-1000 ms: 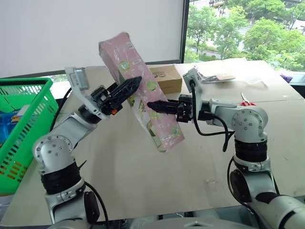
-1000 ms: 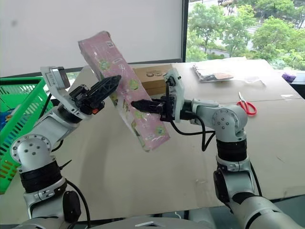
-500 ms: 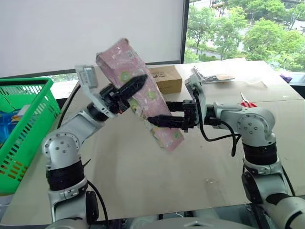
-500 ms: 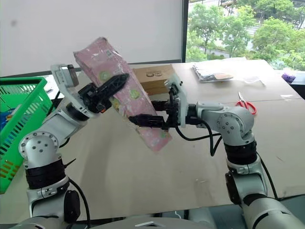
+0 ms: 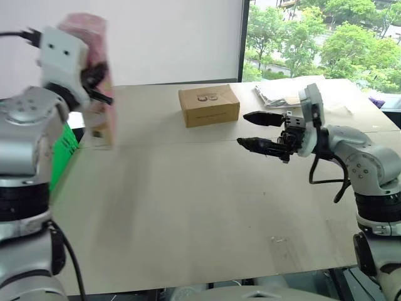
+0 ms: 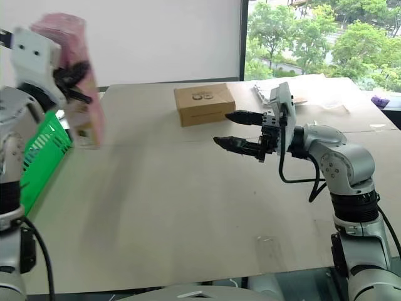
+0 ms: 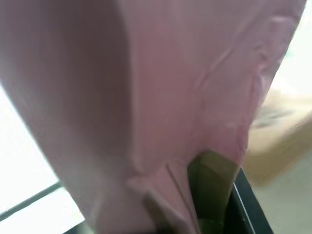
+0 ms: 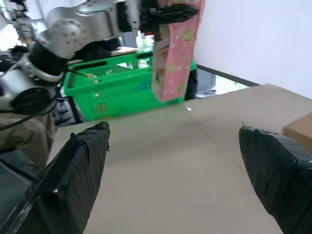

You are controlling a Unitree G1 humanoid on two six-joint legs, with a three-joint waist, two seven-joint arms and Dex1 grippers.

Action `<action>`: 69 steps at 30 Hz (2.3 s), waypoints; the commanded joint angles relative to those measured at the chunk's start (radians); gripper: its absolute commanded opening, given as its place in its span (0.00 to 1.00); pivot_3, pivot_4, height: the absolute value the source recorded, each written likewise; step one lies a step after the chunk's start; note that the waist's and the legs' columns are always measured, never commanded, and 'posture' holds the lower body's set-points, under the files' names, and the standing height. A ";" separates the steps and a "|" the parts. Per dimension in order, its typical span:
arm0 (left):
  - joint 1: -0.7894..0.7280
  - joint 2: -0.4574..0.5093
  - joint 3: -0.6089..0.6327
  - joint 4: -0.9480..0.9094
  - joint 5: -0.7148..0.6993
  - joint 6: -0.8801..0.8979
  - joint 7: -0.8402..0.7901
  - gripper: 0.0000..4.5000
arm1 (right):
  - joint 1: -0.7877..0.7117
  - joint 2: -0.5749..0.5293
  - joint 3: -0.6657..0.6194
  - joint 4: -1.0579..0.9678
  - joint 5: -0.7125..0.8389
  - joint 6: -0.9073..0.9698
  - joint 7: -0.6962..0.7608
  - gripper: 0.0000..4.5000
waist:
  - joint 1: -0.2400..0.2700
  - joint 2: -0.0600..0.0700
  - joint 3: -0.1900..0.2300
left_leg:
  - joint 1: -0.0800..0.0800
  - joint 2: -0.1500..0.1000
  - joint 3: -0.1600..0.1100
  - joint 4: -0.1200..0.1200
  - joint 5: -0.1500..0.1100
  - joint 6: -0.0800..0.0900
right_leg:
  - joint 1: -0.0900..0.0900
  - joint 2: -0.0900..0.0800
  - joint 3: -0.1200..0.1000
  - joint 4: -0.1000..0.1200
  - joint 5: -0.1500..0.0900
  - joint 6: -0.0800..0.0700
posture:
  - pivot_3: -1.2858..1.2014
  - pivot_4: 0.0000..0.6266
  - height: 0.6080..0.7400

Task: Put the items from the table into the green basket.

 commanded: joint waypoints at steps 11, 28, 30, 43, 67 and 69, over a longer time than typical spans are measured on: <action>0.034 0.428 -0.083 0.455 0.490 -0.301 -0.026 0.06 | -0.113 0.109 -0.051 0.012 0.055 -0.094 -0.069 1.00 | 0.054 0.007 0.007 | 0.001 -0.001 0.000 -0.003 0.001 0.000 | -0.001 -0.001 -0.004 0.001 -0.003 0.004 | 0.59 0.00 1.00; -0.169 0.190 -0.209 0.922 0.592 -0.527 0.021 0.99 | -0.055 0.100 -0.039 -0.002 -0.019 -0.169 -0.098 1.00 | 0.065 -0.010 0.001 | -0.003 -0.001 -0.001 0.002 0.000 0.000 | -0.002 -0.003 -0.004 0.001 0.001 0.001 | 0.57 0.00 1.00; -0.182 0.188 -0.202 0.939 0.598 -0.535 0.038 0.99 | -0.055 0.099 -0.038 0.004 -0.024 -0.175 -0.095 1.00 | 0.060 -0.010 0.001 | -0.003 -0.001 -0.001 0.002 0.000 0.000 | -0.002 -0.003 -0.003 0.002 0.001 0.001 | 0.57 0.00 1.00; -0.212 0.218 0.005 0.922 0.524 -0.636 0.382 0.99 | -0.063 0.108 -0.029 0.033 -0.024 -0.178 -0.085 1.00 | 0.048 -0.012 0.000 | -0.002 -0.001 -0.001 0.003 0.000 0.000 | -0.002 -0.003 -0.003 0.004 0.001 0.001 | 0.58 0.00 1.00; -0.307 -0.184 0.374 0.665 -0.172 -0.633 -0.021 0.99 | -0.063 0.128 -0.025 0.049 -0.031 -0.177 -0.080 1.00 | 0.081 -0.017 -0.006 | -0.001 -0.002 -0.001 0.008 0.000 0.000 | -0.001 -0.004 -0.003 0.010 0.001 0.000 | 0.58 0.00 1.00; -0.269 -0.214 0.367 0.569 -0.235 -0.570 -0.102 0.99 | -0.059 0.125 -0.027 0.051 -0.034 -0.177 -0.082 1.00 | 0.080 -0.017 -0.007 | -0.001 -0.002 0.000 0.008 0.000 0.000 | -0.001 -0.005 -0.002 0.010 0.001 0.000 | 0.58 0.00 1.00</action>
